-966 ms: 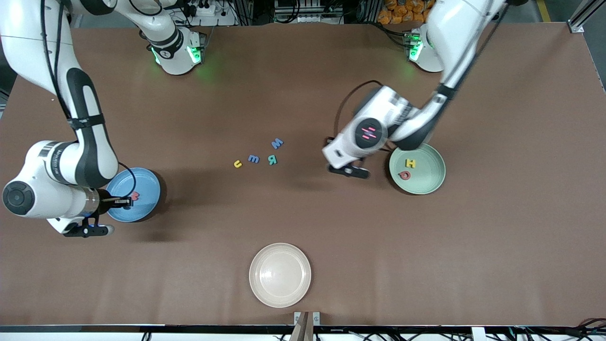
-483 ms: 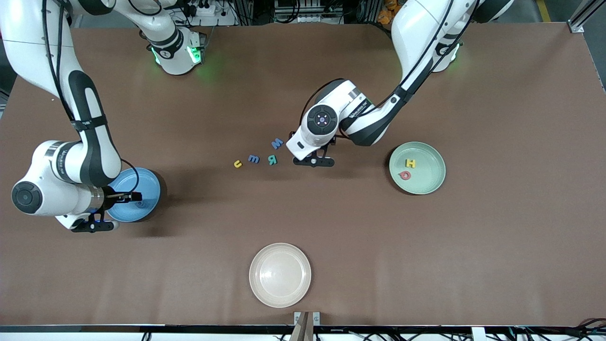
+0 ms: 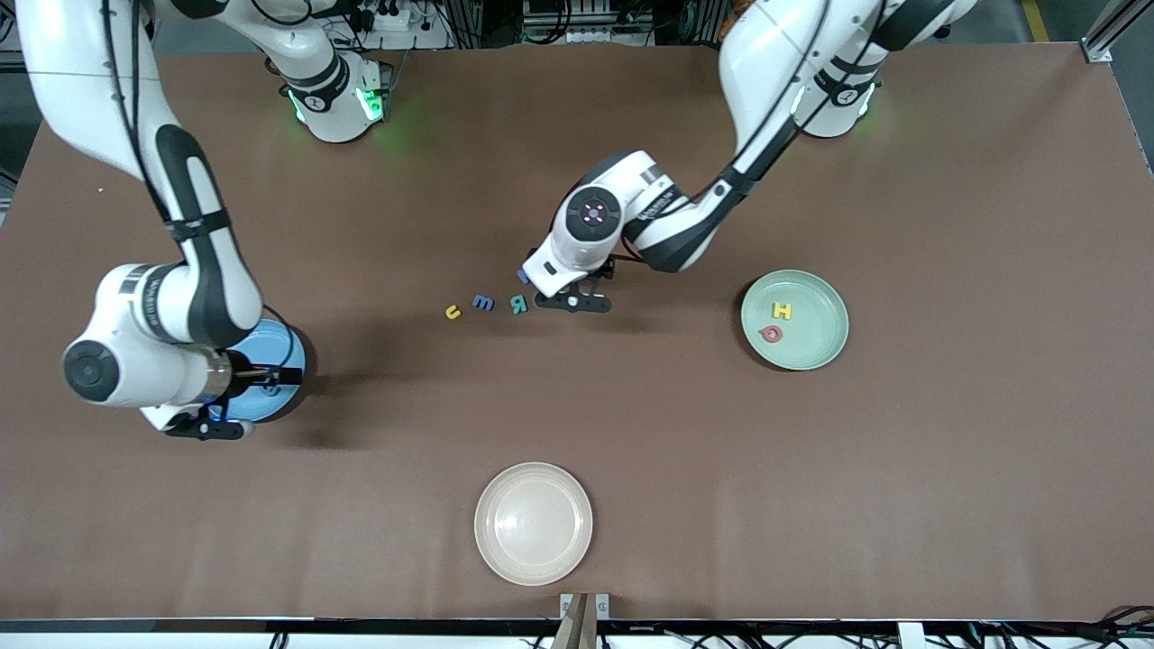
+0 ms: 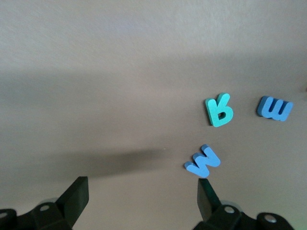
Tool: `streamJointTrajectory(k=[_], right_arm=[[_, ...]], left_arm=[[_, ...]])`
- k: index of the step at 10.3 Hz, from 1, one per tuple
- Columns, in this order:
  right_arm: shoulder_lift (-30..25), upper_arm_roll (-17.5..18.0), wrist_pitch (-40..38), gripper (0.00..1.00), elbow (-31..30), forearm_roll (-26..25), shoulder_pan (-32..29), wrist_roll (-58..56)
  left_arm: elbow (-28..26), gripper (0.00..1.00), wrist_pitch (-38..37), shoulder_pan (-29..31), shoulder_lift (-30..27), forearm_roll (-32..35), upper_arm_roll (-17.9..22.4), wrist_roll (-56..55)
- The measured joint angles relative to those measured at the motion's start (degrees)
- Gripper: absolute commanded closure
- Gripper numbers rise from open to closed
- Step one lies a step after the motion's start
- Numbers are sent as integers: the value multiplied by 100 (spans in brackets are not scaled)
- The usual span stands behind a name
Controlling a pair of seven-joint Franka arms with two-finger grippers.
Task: Sort upper and lower case letters into plates
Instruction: 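Release the blue a on the blue plate while the left gripper reaches M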
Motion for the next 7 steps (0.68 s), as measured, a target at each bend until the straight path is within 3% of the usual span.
streamJointTrajectory(k=[3,7], right_arm=[[-472,19,845,0,-888,32,629,1282],[-745,14,926,0,-1132,531,799,2726]], left_arm=[[73,0,332,-1060,232,0,673,-198],[126,0,572,-1240,439,0,771,-212]])
